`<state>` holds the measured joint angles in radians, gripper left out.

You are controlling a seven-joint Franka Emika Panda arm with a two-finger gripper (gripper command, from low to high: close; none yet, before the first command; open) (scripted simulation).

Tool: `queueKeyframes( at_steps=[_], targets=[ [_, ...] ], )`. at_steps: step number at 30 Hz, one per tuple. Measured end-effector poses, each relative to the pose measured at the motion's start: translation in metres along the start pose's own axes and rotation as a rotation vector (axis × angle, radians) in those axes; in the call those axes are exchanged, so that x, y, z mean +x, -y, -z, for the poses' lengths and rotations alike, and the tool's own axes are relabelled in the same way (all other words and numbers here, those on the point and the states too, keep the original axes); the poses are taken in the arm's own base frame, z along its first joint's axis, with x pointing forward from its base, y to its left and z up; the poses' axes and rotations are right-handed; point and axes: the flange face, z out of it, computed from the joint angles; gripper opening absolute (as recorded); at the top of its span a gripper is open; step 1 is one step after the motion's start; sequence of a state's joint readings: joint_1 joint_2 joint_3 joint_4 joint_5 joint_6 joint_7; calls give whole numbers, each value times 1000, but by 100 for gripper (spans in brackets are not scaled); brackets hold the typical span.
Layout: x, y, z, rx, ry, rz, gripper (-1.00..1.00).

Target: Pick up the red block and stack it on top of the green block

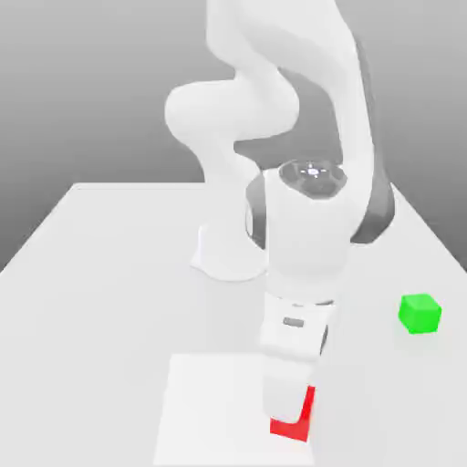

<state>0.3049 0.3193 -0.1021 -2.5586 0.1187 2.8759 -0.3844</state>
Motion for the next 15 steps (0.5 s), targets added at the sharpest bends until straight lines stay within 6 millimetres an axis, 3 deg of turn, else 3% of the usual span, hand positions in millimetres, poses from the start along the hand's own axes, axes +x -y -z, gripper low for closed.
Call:
queueKeyframes(
  at_steps=[7, 12, 13, 15],
  targets=[
    [0, 0, -3, 1, 2, 1, -100],
    [0, 0, 48, 2, 2, 2, -100],
    [1, 12, 55, 5, 3, 47, -100],
    [4, 57, 62, 13, 3, 221, -100]
  ],
)
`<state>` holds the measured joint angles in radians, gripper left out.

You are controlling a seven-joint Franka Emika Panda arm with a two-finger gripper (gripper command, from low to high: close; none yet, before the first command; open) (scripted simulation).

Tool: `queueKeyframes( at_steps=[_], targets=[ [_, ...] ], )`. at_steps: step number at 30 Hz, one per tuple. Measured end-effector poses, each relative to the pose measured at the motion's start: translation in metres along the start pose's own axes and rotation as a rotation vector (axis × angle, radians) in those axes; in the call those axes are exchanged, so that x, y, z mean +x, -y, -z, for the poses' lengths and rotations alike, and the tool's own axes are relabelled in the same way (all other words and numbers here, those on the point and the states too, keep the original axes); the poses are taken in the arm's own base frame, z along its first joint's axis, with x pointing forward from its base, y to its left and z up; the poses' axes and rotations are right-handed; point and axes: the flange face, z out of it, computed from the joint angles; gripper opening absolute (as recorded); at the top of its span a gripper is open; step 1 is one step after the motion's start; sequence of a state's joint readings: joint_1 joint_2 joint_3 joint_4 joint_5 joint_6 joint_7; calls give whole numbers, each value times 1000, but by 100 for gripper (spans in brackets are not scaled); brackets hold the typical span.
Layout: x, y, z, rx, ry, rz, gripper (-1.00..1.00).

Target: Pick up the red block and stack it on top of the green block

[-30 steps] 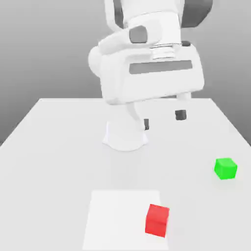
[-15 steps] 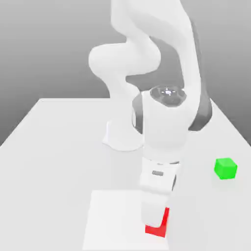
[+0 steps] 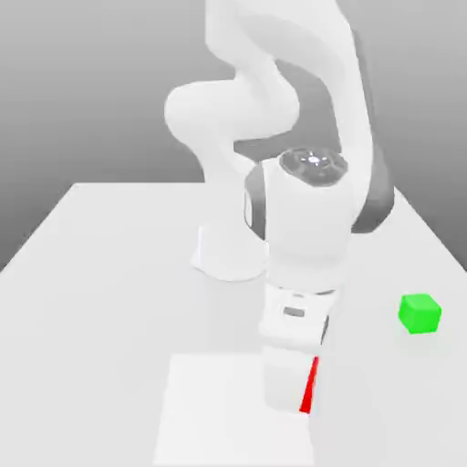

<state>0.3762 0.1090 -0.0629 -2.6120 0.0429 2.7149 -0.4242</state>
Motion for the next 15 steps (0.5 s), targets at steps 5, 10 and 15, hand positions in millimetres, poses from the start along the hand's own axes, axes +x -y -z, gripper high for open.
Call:
queueKeyframes(
  at_steps=[5, 10, 15],
  targets=[
    [14, 139, 12, 9, 4, 529, -100],
    [-16, 262, 24, -1, 7, 1075, -100],
    [-29, 290, -6, -10, 9, 1246, -100]
  ],
)
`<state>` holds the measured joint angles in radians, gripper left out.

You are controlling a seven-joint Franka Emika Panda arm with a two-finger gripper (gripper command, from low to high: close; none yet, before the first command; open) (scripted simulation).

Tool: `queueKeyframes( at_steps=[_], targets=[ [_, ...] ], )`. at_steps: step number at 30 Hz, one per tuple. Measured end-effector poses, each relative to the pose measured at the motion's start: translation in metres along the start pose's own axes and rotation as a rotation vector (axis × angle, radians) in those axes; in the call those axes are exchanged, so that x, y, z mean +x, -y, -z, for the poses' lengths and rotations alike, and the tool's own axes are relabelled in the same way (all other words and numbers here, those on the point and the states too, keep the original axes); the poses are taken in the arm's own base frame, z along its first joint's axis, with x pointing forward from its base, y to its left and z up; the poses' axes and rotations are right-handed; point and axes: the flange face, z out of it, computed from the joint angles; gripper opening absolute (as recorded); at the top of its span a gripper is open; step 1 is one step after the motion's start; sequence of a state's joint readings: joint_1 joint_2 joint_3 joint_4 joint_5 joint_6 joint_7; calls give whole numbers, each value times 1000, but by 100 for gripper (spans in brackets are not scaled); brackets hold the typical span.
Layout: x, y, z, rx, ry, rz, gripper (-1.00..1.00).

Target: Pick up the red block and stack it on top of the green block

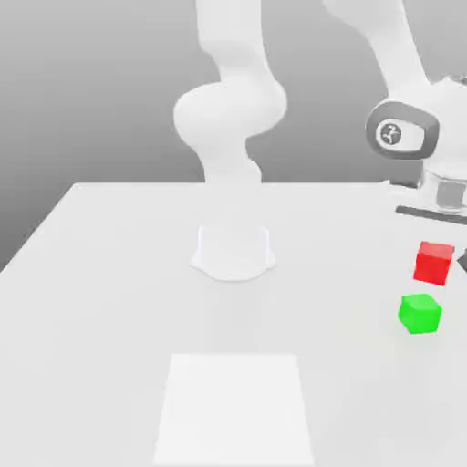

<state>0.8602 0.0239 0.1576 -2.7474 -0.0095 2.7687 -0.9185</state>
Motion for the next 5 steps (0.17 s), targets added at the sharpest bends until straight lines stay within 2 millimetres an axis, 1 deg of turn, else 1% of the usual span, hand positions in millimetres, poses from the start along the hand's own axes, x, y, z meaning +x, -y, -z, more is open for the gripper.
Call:
queueKeyframes(
  at_steps=[2, 3, 5],
  targets=[
    [-2, 0, -21, 0, 0, -2, -100],
    [-2, 0, -28, 0, 0, -2, 100],
    [-2, 0, -28, 0, 0, -2, 100]
  ],
)
